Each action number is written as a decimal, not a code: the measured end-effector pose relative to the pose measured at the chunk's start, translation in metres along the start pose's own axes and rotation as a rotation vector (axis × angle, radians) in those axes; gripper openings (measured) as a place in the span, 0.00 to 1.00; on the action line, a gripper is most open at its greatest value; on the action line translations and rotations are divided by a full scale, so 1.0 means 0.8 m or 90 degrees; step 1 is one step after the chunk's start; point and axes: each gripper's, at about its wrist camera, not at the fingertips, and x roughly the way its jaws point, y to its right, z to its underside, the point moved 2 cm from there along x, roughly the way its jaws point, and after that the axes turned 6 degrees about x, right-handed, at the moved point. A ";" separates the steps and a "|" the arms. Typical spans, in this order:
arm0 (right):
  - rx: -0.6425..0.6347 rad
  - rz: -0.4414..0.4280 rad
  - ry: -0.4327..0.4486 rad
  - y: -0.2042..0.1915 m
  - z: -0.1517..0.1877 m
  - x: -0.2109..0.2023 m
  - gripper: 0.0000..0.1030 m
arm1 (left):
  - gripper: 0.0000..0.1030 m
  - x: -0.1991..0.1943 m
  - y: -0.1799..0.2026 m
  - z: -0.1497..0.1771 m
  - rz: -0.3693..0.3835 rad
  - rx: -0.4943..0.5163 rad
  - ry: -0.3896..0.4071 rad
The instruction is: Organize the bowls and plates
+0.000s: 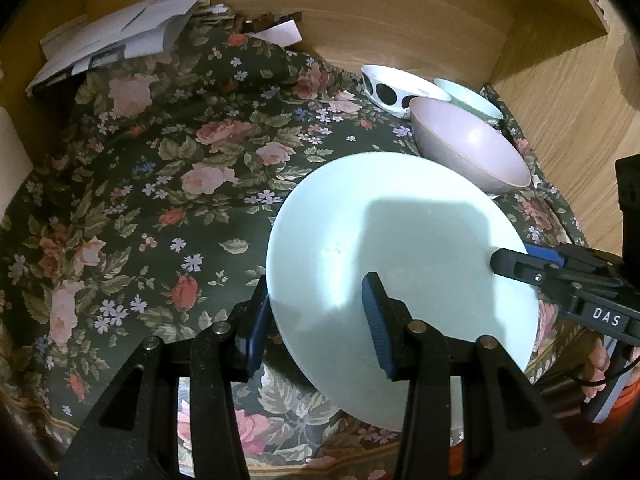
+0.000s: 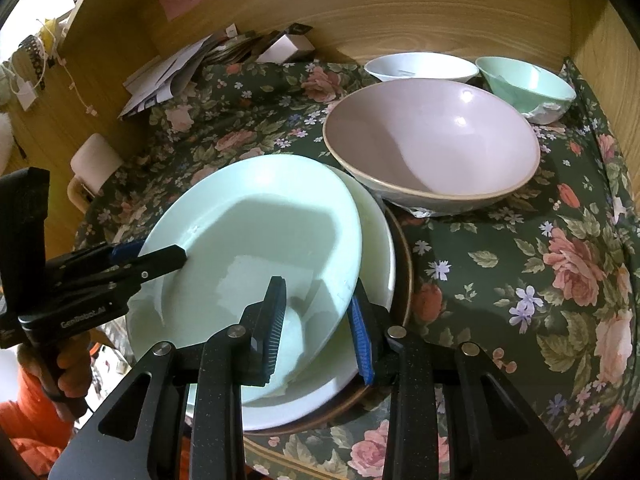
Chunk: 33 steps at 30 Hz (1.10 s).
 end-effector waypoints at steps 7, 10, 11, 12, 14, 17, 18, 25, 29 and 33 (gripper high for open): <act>0.003 -0.001 0.000 0.005 -0.002 -0.003 0.28 | 0.43 0.004 0.003 -0.002 -0.005 0.010 -0.005; 0.009 0.001 0.008 0.009 -0.001 -0.010 0.28 | 0.43 0.004 0.005 -0.003 -0.011 0.018 -0.006; 0.013 0.000 0.012 0.010 -0.002 -0.012 0.28 | 0.43 0.004 0.005 -0.004 -0.015 0.021 -0.004; 0.015 0.002 0.017 0.012 -0.002 -0.015 0.28 | 0.43 0.003 0.006 -0.006 -0.018 0.024 -0.003; 0.012 0.022 0.032 0.015 -0.004 -0.022 0.28 | 0.45 0.000 0.006 -0.010 -0.021 0.025 0.000; 0.012 0.039 0.047 0.021 -0.008 -0.032 0.28 | 0.51 -0.007 0.007 -0.018 -0.026 0.029 0.011; 0.017 0.040 0.050 0.025 -0.010 -0.035 0.28 | 0.52 -0.012 0.008 -0.023 -0.029 0.033 0.019; 0.034 0.059 0.088 0.043 -0.029 -0.058 0.31 | 0.67 -0.038 0.022 -0.058 -0.043 0.057 0.075; 0.028 0.077 0.116 0.048 -0.043 -0.074 0.43 | 0.69 -0.042 0.034 -0.082 -0.042 0.065 0.086; 0.029 0.093 0.138 0.057 -0.057 -0.085 0.49 | 0.72 -0.034 0.044 -0.104 -0.037 0.070 0.084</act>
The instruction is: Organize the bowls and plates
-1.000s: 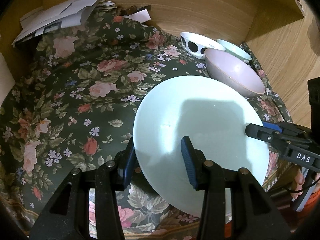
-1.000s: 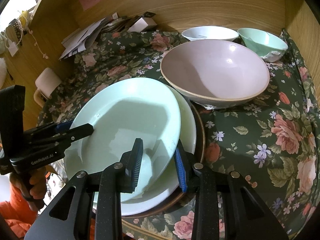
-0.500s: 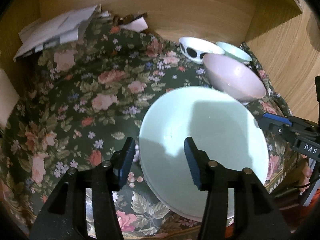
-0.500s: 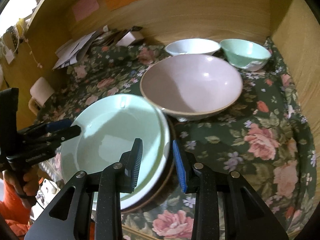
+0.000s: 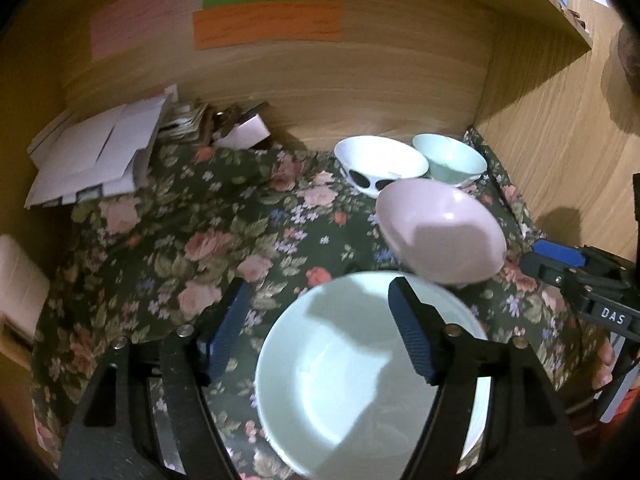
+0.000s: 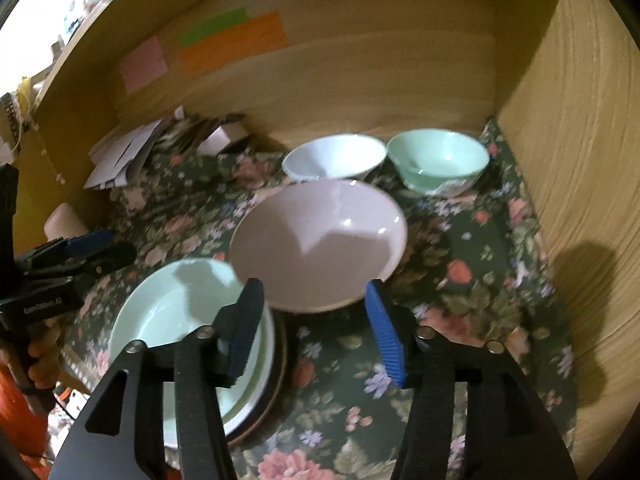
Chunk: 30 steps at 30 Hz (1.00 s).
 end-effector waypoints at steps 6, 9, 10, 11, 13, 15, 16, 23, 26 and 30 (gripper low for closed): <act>0.008 0.012 0.009 0.013 -0.019 0.009 0.49 | 0.79 0.022 0.016 -0.027 0.004 0.016 0.001; 0.016 0.016 0.005 0.020 -0.024 0.021 0.49 | 0.79 0.039 0.023 -0.039 0.009 0.024 -0.010; 0.019 0.017 0.003 0.023 -0.025 0.025 0.49 | 0.79 0.045 0.026 -0.042 0.012 0.026 -0.014; 0.023 0.020 0.000 0.026 -0.026 0.029 0.49 | 0.79 0.051 0.027 -0.044 0.014 0.028 -0.020; 0.028 0.027 -0.005 0.031 -0.027 0.039 0.49 | 0.79 0.065 0.030 -0.048 0.017 0.031 -0.034; 0.035 0.032 -0.013 0.037 -0.027 0.050 0.49 | 0.79 0.080 0.032 -0.051 0.024 0.031 -0.050; 0.039 0.033 -0.015 0.039 -0.027 0.054 0.49 | 0.79 0.088 0.032 -0.052 0.027 0.030 -0.060; 0.065 0.046 -0.034 0.058 -0.025 0.084 0.49 | 0.78 0.134 0.033 -0.051 0.048 0.020 -0.107; 0.078 0.048 -0.040 0.065 -0.024 0.094 0.49 | 0.68 0.146 0.037 -0.051 0.058 0.023 -0.120; 0.087 0.040 -0.045 0.070 -0.023 0.100 0.39 | 0.54 0.159 0.046 -0.050 0.070 0.034 -0.133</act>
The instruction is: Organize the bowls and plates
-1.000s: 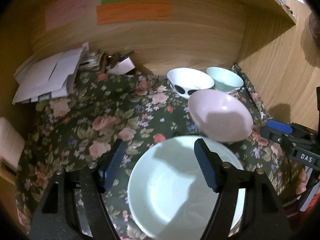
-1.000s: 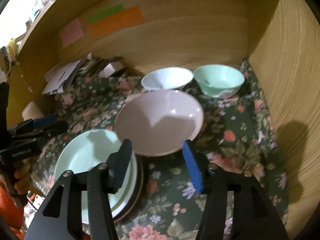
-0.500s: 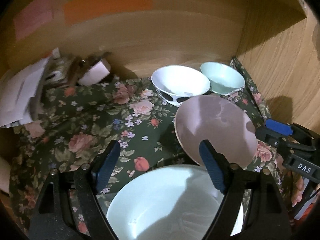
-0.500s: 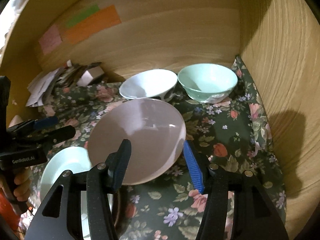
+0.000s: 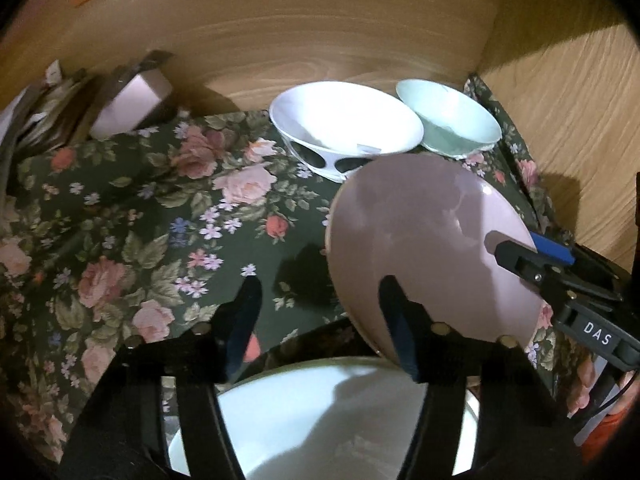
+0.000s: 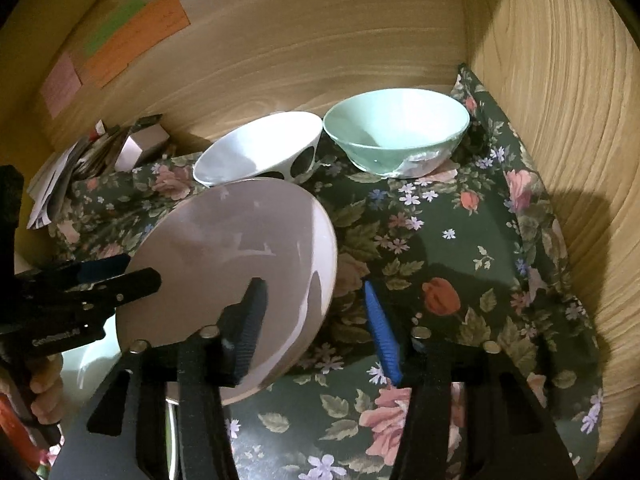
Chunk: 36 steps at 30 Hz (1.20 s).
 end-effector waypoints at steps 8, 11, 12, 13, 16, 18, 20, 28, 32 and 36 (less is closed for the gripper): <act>0.003 -0.013 -0.026 0.000 0.002 0.013 0.24 | 0.33 0.017 0.013 -0.004 0.025 0.019 -0.015; 0.003 -0.013 -0.037 -0.003 0.003 0.019 0.21 | 0.27 0.023 0.017 -0.005 0.033 0.028 -0.022; 0.000 -0.016 -0.040 -0.005 0.004 0.020 0.20 | 0.25 0.025 0.019 -0.005 0.037 0.031 -0.024; -0.003 -0.011 -0.039 -0.007 0.004 0.020 0.20 | 0.23 0.026 0.021 -0.005 0.038 0.033 -0.024; -0.013 -0.001 -0.034 -0.010 0.004 0.019 0.20 | 0.22 0.028 0.023 -0.007 0.037 0.037 -0.026; -0.012 -0.001 -0.034 -0.011 0.003 0.018 0.20 | 0.22 0.029 0.022 -0.007 0.039 0.037 -0.026; -0.013 0.000 -0.031 -0.011 0.003 0.016 0.20 | 0.22 0.029 0.022 -0.008 0.039 0.038 -0.025; -0.003 -0.001 -0.014 -0.012 -0.001 -0.002 0.20 | 0.22 0.011 0.024 -0.008 0.041 0.038 0.001; -0.001 -0.009 0.001 -0.018 -0.004 -0.016 0.20 | 0.22 -0.006 0.023 -0.007 0.044 0.036 0.018; -0.001 -0.014 0.015 -0.026 -0.007 -0.031 0.20 | 0.22 -0.033 0.021 -0.005 0.043 0.038 0.046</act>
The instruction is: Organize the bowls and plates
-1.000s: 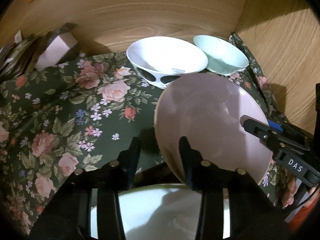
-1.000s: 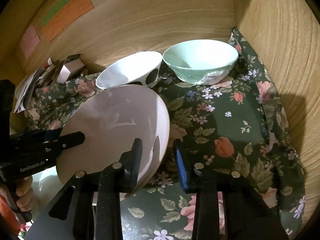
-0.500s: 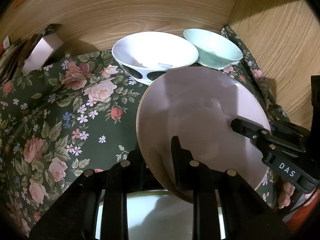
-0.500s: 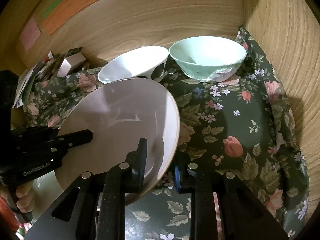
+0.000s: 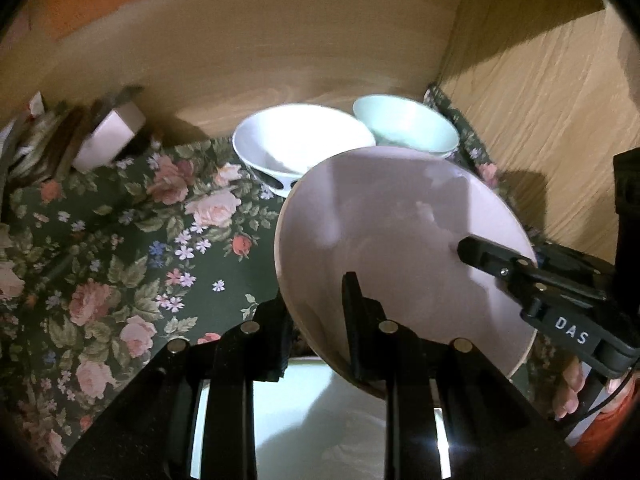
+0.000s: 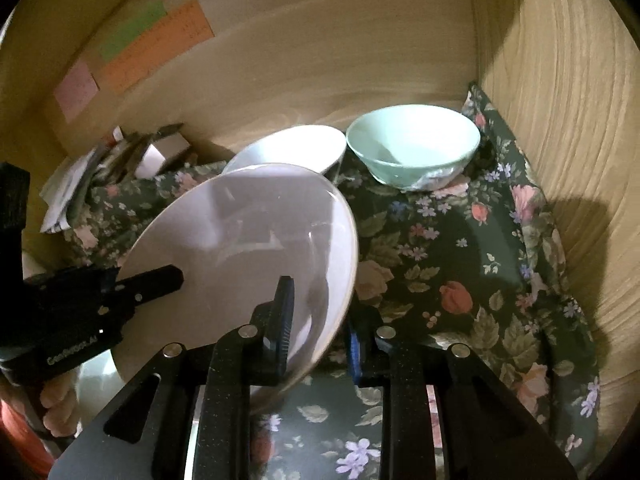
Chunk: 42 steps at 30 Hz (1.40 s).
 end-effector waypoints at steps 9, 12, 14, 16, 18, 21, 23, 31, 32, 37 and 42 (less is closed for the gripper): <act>-0.020 -0.009 0.024 -0.031 0.005 -0.021 0.20 | 0.22 -0.039 -0.010 0.011 -0.006 -0.014 0.033; -0.027 -0.017 0.030 -0.045 0.008 -0.027 0.20 | 0.22 -0.054 -0.014 0.020 -0.013 -0.017 0.044; -0.033 -0.022 0.035 -0.055 0.009 -0.031 0.20 | 0.22 -0.064 -0.020 0.026 -0.017 -0.023 0.050; -0.041 -0.029 0.039 -0.065 0.011 -0.033 0.20 | 0.22 -0.074 -0.025 0.032 -0.021 -0.029 0.055; -0.049 -0.036 0.041 -0.077 0.014 -0.035 0.20 | 0.22 -0.085 -0.032 0.040 -0.027 -0.038 0.060; -0.061 -0.047 0.040 -0.093 0.019 -0.036 0.20 | 0.22 -0.098 -0.042 0.051 -0.035 -0.047 0.066; -0.069 -0.056 0.038 -0.106 0.022 -0.035 0.20 | 0.22 -0.106 -0.048 0.058 -0.042 -0.053 0.069; -0.103 -0.089 0.023 -0.154 0.039 -0.027 0.20 | 0.22 -0.139 -0.084 0.100 -0.071 -0.091 0.082; -0.109 -0.094 0.019 -0.162 0.041 -0.025 0.20 | 0.22 -0.144 -0.090 0.107 -0.077 -0.098 0.083; -0.133 -0.114 0.004 -0.193 0.053 -0.015 0.20 | 0.22 -0.161 -0.116 0.131 -0.097 -0.125 0.087; -0.160 -0.136 -0.013 -0.225 0.068 -0.004 0.20 | 0.22 -0.179 -0.140 0.155 -0.120 -0.153 0.090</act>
